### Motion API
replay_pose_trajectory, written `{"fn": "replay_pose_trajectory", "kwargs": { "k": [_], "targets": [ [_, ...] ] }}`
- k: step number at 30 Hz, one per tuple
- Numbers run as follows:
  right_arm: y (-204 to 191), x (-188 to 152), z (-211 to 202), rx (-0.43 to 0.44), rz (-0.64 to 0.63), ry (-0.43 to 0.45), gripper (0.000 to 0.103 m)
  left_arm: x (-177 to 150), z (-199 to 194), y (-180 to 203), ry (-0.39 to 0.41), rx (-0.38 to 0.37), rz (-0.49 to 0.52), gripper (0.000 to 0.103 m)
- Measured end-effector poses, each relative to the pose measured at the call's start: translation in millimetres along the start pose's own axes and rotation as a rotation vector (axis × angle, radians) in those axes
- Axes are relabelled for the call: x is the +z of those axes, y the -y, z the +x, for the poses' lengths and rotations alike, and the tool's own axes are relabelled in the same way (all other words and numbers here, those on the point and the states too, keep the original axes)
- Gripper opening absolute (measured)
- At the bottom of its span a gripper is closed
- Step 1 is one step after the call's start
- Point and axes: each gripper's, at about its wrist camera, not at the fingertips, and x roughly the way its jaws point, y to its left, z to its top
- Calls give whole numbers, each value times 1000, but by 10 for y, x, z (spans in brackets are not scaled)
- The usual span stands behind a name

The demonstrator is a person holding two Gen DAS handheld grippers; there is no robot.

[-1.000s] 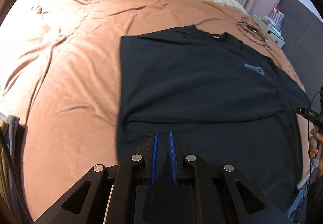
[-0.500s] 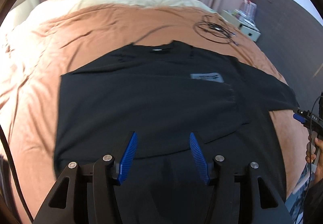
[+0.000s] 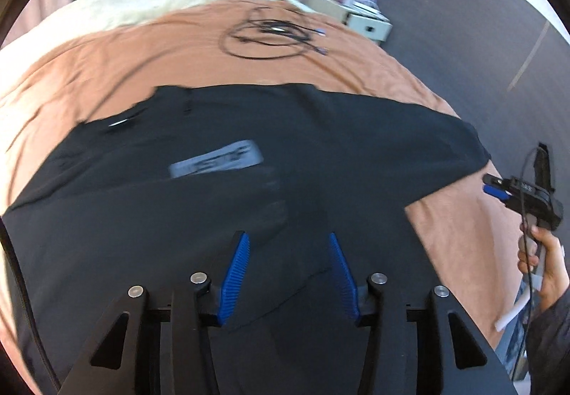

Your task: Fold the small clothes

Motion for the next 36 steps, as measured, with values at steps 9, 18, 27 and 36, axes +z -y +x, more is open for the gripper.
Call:
{"fn": "replay_pose_trajectory", "kwargs": {
  "k": [9,18,27,36],
  "targets": [
    [117,224,357,-11,67,-1,30,265,745,663,-74,-92,99,34],
    [41,351,392,-3,96,74,3,277,1284,964,-163,-145,125,12],
    [-1087,255,-328,79,-111,157,2,291,1246,900,-174,-156,70,9],
    [-2138,-71,-683,205,-250,154,2,206,492,582,-65,-122,40,9]
  ]
}}
